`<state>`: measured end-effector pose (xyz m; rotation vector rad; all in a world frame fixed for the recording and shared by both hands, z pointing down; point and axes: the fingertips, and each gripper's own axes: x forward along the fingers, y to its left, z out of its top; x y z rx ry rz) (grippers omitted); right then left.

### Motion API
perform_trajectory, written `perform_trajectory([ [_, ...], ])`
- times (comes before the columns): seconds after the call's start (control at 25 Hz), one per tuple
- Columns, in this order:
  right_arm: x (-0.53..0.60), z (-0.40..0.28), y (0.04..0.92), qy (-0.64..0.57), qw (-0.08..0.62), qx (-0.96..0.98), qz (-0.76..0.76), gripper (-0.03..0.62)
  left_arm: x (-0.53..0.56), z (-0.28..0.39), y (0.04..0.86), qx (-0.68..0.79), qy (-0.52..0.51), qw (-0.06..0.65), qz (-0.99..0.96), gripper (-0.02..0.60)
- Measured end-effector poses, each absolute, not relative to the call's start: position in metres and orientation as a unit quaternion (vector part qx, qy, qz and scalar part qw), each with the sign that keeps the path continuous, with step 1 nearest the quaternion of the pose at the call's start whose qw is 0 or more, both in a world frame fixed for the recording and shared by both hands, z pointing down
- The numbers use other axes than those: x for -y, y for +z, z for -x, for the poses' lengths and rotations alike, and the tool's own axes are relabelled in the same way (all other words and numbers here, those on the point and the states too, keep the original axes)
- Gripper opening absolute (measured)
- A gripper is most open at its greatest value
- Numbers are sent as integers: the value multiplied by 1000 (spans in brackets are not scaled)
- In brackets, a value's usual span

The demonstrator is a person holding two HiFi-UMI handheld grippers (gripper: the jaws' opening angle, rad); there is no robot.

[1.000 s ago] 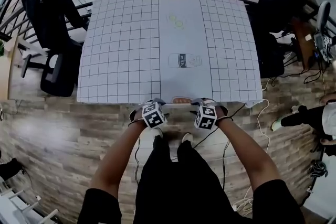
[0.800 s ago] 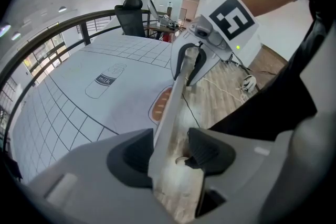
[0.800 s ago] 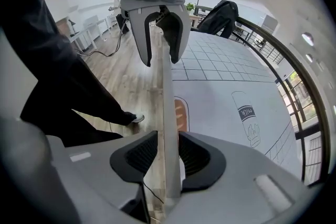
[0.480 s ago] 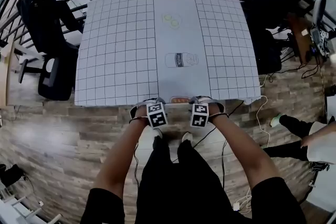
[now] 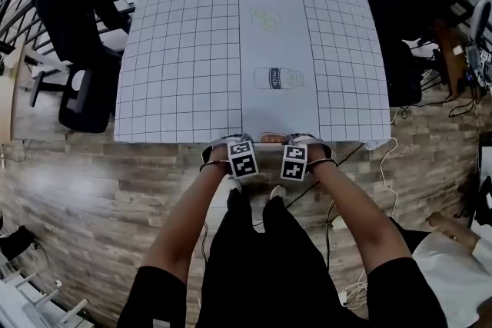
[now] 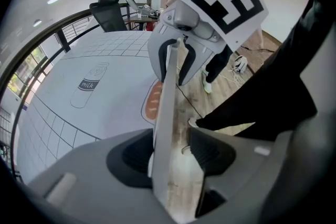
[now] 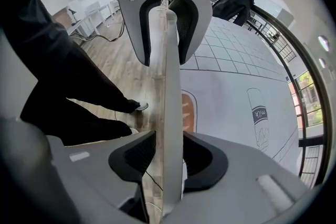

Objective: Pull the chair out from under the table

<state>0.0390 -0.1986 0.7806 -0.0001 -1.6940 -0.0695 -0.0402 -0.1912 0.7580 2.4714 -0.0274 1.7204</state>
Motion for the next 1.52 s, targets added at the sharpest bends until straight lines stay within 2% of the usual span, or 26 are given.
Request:
perform_trajectory([
  [0.32,200,-29,791,-14,659,752,1,133,193,45,771,8,574,73,-815,201],
  [0.44,201,-29,796,-17,662,749,6,124,197,45,773,12,574,77,-815,172],
  [0.52,201,-29,799,-15,662,749,7,123,202,45,773,20,573,83,-815,111],
  [0.56,202,-28,801,-14,662,750,7,123,203,46,774,21,573,87,-815,105],
  [0.76,205,-27,806,-16,663,749,1,107,205,45,775,26,570,81,-818,106],
  [0.84,207,-26,808,-14,664,748,-4,77,204,45,776,29,572,70,-817,101],
  [1.08,209,-27,809,-11,665,747,-13,76,205,45,778,48,575,66,-814,100],
  [1.32,207,-27,809,-20,675,737,-15,72,203,46,779,25,593,21,-804,83],
  [1.52,208,-26,809,-23,678,735,-15,71,202,46,778,20,599,17,-800,80],
])
